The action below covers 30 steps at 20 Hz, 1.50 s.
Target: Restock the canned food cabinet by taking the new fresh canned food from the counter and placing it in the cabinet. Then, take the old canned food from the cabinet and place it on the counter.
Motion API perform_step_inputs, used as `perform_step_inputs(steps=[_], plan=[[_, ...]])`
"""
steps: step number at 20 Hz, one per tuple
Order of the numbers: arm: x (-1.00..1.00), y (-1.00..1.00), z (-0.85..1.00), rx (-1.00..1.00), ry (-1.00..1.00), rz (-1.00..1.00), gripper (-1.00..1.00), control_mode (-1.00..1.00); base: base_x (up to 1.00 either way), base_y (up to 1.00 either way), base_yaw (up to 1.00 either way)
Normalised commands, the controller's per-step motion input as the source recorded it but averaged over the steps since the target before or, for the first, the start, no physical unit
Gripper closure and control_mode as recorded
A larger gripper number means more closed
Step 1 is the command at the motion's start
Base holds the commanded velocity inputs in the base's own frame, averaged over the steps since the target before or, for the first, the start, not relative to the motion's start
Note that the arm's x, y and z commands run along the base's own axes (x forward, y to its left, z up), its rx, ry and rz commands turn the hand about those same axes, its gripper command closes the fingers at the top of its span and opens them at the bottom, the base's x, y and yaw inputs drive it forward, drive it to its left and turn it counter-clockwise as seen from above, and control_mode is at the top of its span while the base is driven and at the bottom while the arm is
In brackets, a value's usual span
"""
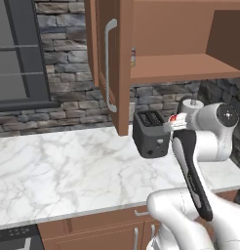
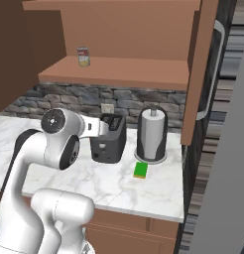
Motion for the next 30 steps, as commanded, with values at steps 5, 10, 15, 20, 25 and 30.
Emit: perform_step_inputs(steps=[5, 10, 15, 20, 25, 30], plan=[[0.26, -0.08, 1.00, 0.00, -0.12, -0.01, 1.00, -1.00, 0.00, 0.00, 0.00], [0.47, -0.11, 1.00, 0.00, -0.01, -0.03, 1.00, -1.00, 0.00, 0.00, 0.00], [0.76, -0.14, 1.00, 0.00, 0.15, -0.07, 1.00, -1.00, 0.00, 0.00, 0.00], [0.36, -0.06, 0.48, 0.00, 0.11, -0.04, 1.00, -1.00, 0.00, 0.00, 0.00], [0.40, -0.33, -0.04, 0.03, 0.04, 0.00, 1.00, -1.00, 0.00, 0.00, 0.00], [0.72, -0.31, -0.50, 0.00, 0.10, 0.00, 1.00, -1.00, 0.00, 0.00, 0.00]])
